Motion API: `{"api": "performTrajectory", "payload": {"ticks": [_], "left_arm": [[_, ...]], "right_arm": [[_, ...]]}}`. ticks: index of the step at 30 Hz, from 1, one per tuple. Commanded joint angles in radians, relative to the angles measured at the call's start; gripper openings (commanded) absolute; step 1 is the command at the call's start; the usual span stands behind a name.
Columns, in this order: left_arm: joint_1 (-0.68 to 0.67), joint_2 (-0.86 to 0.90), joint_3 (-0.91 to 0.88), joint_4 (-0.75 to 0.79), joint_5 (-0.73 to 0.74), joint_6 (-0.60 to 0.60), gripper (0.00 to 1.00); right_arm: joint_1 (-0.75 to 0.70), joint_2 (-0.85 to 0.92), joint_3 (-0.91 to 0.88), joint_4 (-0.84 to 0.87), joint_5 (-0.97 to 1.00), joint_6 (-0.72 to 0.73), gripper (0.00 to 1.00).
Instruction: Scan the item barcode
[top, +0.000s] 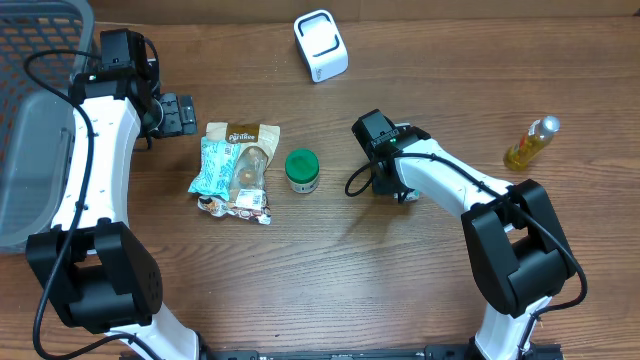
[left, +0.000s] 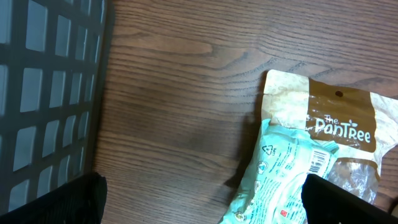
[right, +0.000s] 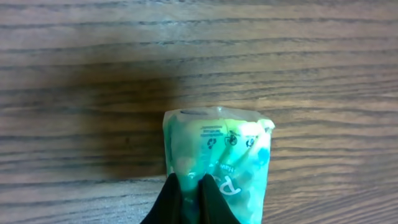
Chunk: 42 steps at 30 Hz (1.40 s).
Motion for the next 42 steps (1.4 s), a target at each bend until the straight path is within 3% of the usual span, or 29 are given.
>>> {"api": "performTrajectory", "payload": {"ticks": [1,6,12,15,19,25,31,40,42], "left_arm": [[-0.007,-0.019,0.018,0.0,0.005,0.019,1.0],[-0.007,-0.019,0.018,0.0,0.005,0.019,1.0],[-0.007,-0.019,0.018,0.0,0.005,0.019,1.0],[-0.007,-0.019,0.018,0.0,0.005,0.019,0.99],[-0.007,-0.019,0.018,0.0,0.005,0.019,1.0],[-0.007,-0.019,0.018,0.0,0.005,0.019,1.0],[-0.007,-0.019,0.018,0.0,0.005,0.019,1.0],[-0.007,-0.019,0.018,0.0,0.005,0.019,1.0],[-0.007,-0.019,0.018,0.0,0.005,0.019,0.99]], "right_arm": [[-0.004,-0.021,0.043,-0.038,-0.093,0.005,0.04],[-0.037,-0.115,0.091,-0.053,-0.289,0.0,0.04],[-0.144,-0.164,0.087,-0.031,-0.691,-0.008,0.04],[-0.198,-0.164,0.042,0.056,-0.949,-0.033,0.04],[-0.258,-0.164,-0.06,0.221,-1.123,-0.021,0.04],[-0.312,-0.164,-0.212,0.435,-1.164,0.037,0.04],[-0.337,-0.163,-0.388,0.754,-1.173,0.144,0.04],[-0.34,-0.163,-0.436,0.789,-1.052,0.165,0.04],[-0.34,-0.163,-0.436,0.789,-1.052,0.163,0.08]]}}
